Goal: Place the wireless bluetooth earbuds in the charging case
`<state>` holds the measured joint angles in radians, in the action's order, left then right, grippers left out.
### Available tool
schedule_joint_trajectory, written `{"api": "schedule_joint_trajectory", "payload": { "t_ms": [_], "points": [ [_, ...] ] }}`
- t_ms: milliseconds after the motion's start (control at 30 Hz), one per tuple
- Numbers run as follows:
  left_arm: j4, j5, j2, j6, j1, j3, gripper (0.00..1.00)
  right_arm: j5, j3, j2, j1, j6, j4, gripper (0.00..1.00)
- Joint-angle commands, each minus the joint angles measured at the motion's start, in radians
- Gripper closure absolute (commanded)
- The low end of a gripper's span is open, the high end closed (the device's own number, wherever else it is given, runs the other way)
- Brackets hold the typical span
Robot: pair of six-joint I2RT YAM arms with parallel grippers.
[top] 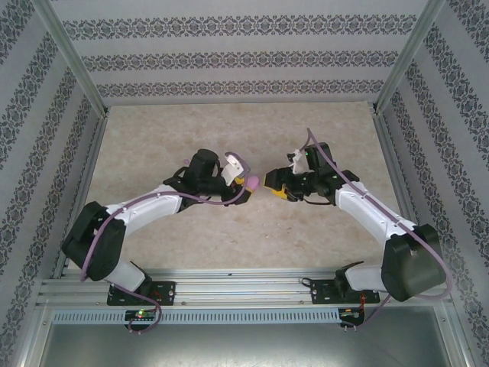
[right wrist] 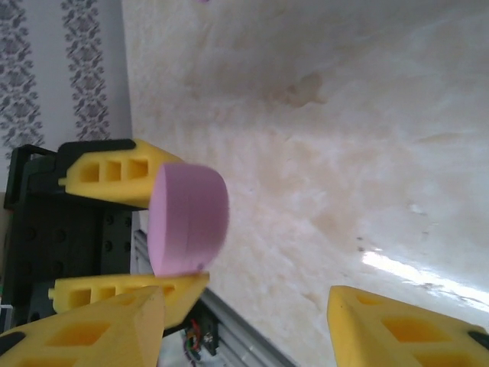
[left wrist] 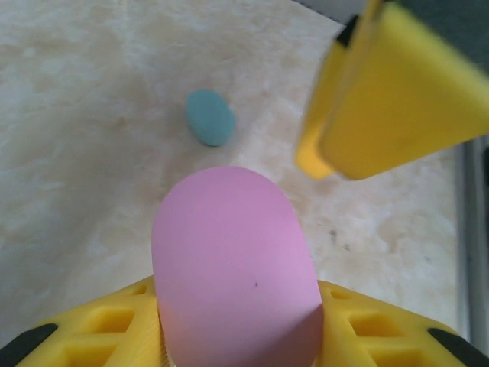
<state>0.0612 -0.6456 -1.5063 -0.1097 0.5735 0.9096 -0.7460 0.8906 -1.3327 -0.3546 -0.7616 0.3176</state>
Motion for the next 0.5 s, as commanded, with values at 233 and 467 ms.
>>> {"api": "schedule_joint_trajectory", "payload": {
  "t_ms": [233,467],
  "points": [
    [-0.215,-0.153,0.096,-0.106,-0.018,0.030,0.63,-0.049,0.087,-0.042,-0.082,-0.046,-0.025,0.41],
    [-0.214,-0.058,0.127,-0.069,-0.021,0.018,0.62,-0.034,0.099,-0.060,-0.139,-0.064,-0.029,0.41]
  ]
}}
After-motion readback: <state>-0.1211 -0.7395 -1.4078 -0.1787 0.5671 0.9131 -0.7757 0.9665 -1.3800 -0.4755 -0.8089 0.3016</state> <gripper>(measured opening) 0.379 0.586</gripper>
